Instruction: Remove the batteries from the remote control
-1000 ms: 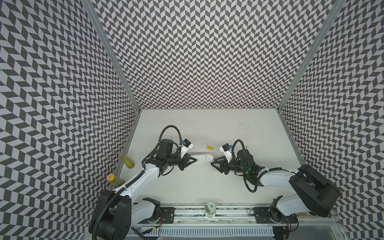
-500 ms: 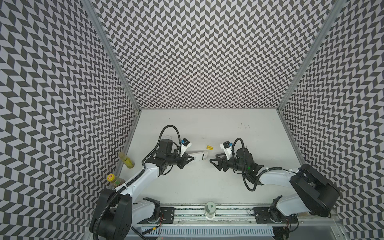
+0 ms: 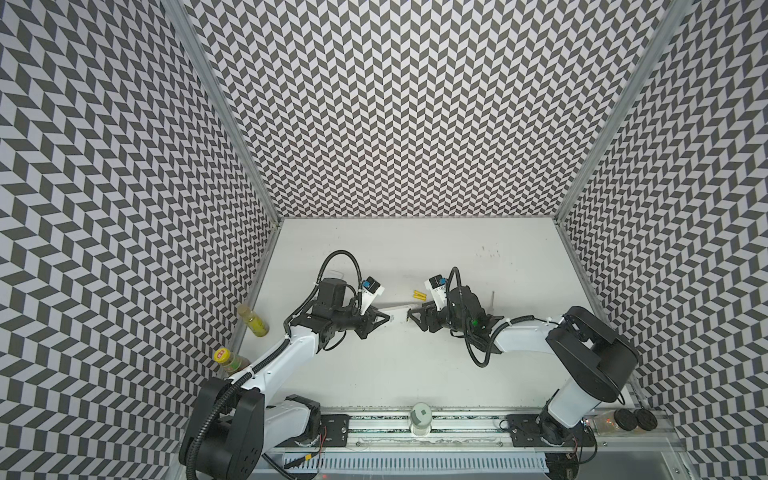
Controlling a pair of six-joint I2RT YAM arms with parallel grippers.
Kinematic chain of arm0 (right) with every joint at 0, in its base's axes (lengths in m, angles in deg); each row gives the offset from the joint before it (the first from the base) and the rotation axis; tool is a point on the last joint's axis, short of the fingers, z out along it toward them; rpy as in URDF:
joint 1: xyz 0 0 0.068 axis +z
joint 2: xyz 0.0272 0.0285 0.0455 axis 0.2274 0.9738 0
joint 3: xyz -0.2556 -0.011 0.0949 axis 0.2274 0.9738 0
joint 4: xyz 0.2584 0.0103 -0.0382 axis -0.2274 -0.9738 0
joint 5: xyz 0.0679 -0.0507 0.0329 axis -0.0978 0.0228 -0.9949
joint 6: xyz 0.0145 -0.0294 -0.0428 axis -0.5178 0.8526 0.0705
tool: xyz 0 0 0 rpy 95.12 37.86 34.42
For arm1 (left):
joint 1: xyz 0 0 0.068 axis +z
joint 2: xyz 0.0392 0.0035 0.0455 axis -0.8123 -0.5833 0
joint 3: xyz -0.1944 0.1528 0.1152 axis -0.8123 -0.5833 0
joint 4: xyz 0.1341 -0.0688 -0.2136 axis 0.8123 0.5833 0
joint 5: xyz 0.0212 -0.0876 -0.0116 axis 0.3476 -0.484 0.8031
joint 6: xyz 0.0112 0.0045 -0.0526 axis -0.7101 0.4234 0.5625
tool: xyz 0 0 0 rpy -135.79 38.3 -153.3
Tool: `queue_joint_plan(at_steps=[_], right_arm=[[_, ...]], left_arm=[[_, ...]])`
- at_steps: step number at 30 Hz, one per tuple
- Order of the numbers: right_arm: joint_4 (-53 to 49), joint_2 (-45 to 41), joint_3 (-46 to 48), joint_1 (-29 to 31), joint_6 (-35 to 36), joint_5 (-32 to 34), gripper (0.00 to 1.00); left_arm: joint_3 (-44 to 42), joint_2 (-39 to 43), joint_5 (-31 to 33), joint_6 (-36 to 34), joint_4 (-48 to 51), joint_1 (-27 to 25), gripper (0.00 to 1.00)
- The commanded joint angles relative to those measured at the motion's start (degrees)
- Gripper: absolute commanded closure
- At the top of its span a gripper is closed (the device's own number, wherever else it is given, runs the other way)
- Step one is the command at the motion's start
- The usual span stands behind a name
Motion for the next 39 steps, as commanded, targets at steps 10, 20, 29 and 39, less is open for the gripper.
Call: queue_joint_plan(at_steps=[10,20,29,39], right_arm=[[-2.4,-3.5,3.4,-1.6,-1.8,5.2,0.5],[-6.4,-9.8,5.3,-3.0,-0.1,6.7,0.58],[-10.4,-3.9,-1.5,0.4,3.5,8.2,0.61],[-10.4,2.4,-3.2,0.7,3.0,5.8,0.82]], left_arm=[[0.6,0.7,-2.0,-0.4,-1.9,-0.3,1.0],[1.1,0.9,0.0,-0.4,-1.5,-0.4,1.0],[2.6,2.6,9.0,1.0,-1.3,3.0,1.0],[6.1,3.5,12.0,0.8,0.1,5.4,1.0]])
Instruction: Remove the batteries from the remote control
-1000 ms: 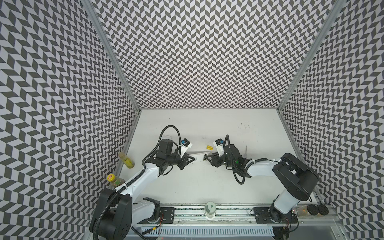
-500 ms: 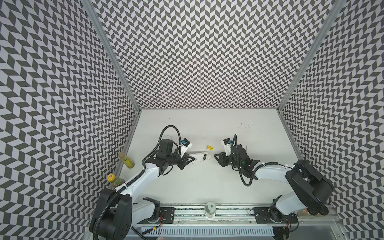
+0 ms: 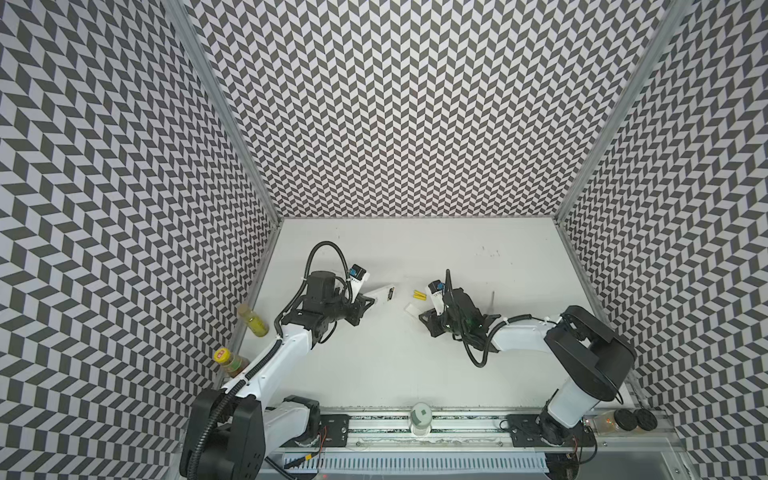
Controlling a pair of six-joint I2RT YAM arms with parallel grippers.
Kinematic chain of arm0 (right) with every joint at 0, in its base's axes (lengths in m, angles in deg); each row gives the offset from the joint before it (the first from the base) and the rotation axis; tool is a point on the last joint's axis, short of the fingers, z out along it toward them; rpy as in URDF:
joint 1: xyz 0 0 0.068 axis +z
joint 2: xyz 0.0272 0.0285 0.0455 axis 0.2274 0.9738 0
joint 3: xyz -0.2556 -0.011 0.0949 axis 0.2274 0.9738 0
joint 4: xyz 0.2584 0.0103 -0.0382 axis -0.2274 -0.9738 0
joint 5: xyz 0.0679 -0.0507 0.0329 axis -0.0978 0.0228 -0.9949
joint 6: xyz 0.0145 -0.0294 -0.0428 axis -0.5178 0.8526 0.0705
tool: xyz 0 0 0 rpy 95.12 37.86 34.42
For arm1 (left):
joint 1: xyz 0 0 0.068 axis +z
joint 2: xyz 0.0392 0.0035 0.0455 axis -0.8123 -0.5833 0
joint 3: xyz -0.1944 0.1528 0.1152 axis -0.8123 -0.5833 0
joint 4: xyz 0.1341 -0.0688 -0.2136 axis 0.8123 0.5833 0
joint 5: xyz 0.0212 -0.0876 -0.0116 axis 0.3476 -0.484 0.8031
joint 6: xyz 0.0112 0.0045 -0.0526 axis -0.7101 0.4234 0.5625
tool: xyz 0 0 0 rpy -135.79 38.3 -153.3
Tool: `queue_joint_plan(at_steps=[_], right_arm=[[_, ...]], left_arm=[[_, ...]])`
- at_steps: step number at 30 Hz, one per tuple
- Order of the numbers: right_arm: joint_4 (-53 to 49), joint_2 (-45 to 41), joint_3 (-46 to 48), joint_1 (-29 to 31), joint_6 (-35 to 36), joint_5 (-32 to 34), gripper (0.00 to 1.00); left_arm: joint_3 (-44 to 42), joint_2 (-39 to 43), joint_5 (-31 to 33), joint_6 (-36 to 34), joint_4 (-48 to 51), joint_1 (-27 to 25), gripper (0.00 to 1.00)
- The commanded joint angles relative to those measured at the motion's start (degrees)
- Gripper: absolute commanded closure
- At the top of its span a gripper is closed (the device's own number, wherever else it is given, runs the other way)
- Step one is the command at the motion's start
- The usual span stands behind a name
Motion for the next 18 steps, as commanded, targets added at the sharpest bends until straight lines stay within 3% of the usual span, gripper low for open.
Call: queue_joint_plan(at_steps=[1,6,12,18], right_arm=[[0.9,1.6,-1.2,0.1,0.1,-0.3,0.84],[1.2,3.6,-1.8,0.1,0.2,-0.6,0.91],[2.3,7.9,-5.2,0.3,1.2,-2.0,0.91],[3.0,16.1,-14.4,1.4,3.2,-3.2,0.91]], left_arm=[[2.5,1.7,0.2,-0.1,-0.5,0.4,1.0],[2.7,1.7,-0.1,-0.5,-0.2,0.4,1.0],[3.5,1.9,-0.5,-0.7,0.3,0.4,1.0],[3.6,2.5,-1.2,-1.1,0.8,0.6,1.0]])
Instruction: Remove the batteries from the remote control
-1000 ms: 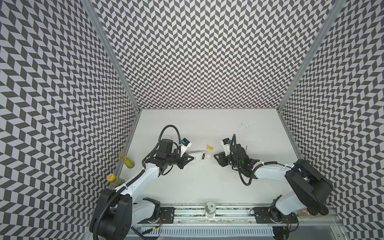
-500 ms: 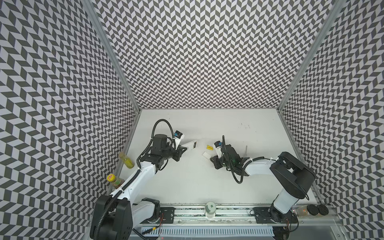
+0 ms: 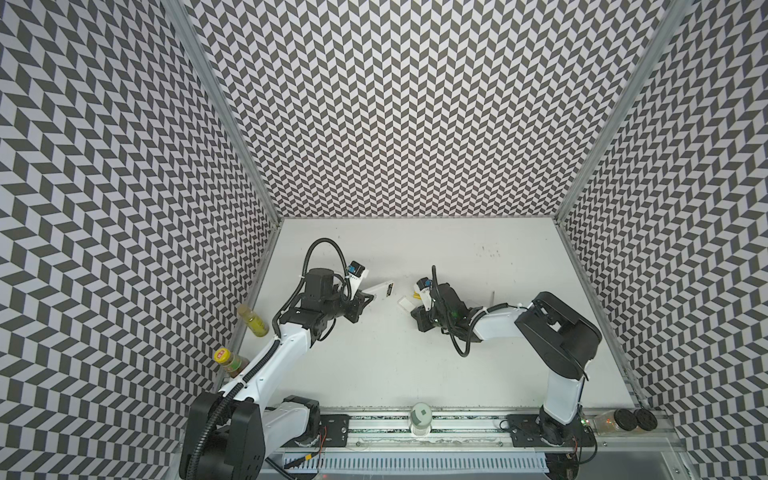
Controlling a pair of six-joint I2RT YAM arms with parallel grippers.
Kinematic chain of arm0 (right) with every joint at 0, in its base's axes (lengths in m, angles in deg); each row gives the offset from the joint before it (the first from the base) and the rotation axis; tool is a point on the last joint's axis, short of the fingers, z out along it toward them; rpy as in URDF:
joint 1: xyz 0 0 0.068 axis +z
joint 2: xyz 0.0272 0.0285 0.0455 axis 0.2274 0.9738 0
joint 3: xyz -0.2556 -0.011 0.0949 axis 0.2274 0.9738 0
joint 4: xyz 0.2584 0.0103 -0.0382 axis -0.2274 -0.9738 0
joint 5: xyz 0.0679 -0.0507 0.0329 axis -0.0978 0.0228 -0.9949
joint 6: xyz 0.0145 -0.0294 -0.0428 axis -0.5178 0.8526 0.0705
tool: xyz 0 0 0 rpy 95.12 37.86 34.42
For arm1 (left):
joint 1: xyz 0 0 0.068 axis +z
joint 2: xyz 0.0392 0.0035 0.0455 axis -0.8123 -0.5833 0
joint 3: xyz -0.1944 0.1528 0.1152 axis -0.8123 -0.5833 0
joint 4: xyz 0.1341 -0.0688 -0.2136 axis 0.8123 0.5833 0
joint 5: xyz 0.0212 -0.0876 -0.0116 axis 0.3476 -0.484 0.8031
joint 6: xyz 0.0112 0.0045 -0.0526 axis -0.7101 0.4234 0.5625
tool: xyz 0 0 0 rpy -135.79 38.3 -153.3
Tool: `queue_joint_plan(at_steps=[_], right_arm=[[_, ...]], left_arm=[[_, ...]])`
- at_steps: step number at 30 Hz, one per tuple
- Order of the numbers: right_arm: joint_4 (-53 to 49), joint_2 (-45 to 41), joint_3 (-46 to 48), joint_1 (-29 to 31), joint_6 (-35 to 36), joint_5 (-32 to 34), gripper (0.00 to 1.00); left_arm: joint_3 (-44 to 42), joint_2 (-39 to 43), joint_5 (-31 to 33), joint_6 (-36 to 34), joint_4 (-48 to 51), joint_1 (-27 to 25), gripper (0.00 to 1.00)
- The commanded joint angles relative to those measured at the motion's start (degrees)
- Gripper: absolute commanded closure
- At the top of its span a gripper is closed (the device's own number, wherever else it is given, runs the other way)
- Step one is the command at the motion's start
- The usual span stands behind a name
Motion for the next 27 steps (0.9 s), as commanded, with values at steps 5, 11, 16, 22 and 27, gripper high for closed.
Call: queue_joint_plan(at_steps=[5,11,16,22,27], right_arm=[[-0.4,10.1,-12.0,0.4,3.2,1.2,0.9],[-1.8,12.8,-18.5,-1.4,4.3,1.5,0.9],[-1.7,4.9,-15.6,-2.7,5.1,-0.3,0.88],[-2.3,-10.8,-3.6,-5.0,5.0,1.2,0.82],[-6.6,-24.3,7.6,-9.3,1.9,7.6,0.75]], left_arm=[[2.7,2.1,-1.6,-0.6,0.3,0.6,1.0],[3.0,2.5,-2.0,-0.3,0.9,0.8,1.0],[2.5,2.6,-3.3,0.4,0.6,0.9,1.0],[0.6,1.6,-10.5,4.3,-2.0,0.0,1.0],[-2.3,-0.5,-15.7,8.2,-5.6,-2.7,1.0]])
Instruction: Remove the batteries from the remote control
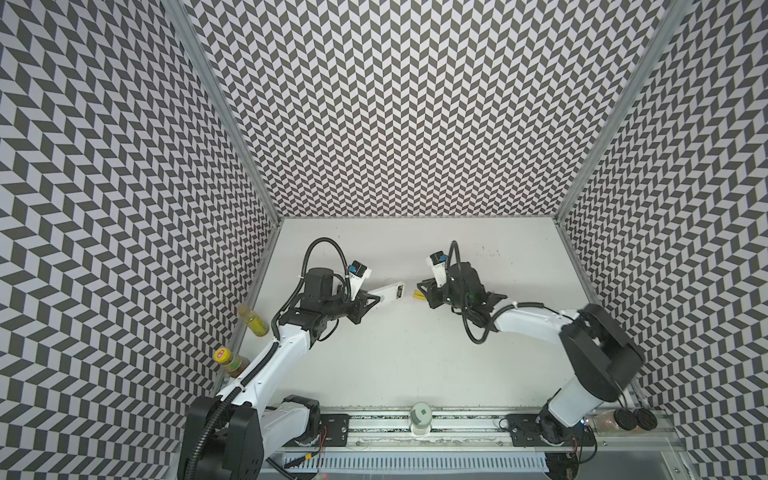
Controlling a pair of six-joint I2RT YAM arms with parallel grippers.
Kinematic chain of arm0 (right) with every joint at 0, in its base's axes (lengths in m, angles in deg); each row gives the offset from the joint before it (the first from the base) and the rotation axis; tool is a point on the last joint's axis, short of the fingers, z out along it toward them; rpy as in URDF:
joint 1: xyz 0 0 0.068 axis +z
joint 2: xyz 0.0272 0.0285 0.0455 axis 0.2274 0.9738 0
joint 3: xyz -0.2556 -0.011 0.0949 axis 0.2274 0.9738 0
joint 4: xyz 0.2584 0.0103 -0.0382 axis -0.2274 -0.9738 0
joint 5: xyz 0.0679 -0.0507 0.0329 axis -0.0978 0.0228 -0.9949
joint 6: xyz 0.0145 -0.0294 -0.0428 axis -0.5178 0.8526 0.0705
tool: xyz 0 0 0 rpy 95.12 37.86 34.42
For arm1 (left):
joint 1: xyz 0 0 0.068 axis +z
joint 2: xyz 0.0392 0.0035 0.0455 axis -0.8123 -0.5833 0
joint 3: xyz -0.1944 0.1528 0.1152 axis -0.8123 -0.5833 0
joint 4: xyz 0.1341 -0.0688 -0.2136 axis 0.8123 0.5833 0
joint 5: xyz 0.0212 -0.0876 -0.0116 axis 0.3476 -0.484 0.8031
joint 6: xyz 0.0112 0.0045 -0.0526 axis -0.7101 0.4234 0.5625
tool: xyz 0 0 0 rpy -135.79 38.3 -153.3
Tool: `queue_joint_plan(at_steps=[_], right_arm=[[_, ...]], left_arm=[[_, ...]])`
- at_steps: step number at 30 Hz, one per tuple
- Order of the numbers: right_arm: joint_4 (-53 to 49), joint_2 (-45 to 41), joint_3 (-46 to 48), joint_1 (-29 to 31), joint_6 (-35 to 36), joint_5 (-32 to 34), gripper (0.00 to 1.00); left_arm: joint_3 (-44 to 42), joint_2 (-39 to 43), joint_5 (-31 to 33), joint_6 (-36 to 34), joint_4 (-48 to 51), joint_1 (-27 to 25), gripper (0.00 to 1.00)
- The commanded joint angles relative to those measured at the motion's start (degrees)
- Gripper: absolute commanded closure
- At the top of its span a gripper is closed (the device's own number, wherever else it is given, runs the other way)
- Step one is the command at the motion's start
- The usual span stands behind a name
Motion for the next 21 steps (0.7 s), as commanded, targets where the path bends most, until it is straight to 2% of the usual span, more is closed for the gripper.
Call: queue_joint_plan(at_steps=[1,3,7,12,21], right_arm=[[-4.0,-6.4,5.5,-2.7,-2.4,6.7,0.73],[-8.6,-9.8,7.4,-4.2,-4.6,11.0,0.66],[-18.0,-13.2,8.0,-8.9,-7.2,12.4,0.61],[-21.0,-17.3,11.1,-10.8,-8.7,15.9,0.59],[-27.6,-18.3,12.2,-12.7,-9.7,18.3,0.54]], left_arm=[[-1.9,-1.6,-6.9,4.5,-4.9,-1.9,1.0],[-3.3,-2.8,-9.1,8.7,-7.5,-3.2,1.0],[-4.9,-5.8,-11.4,13.7,-10.9,-6.2,1.0],[-5.1,-9.9,-8.4,17.2,-12.1,-8.8,1.0],[-4.8,-14.7,-4.7,19.2,-11.6,-9.1,0.96]])
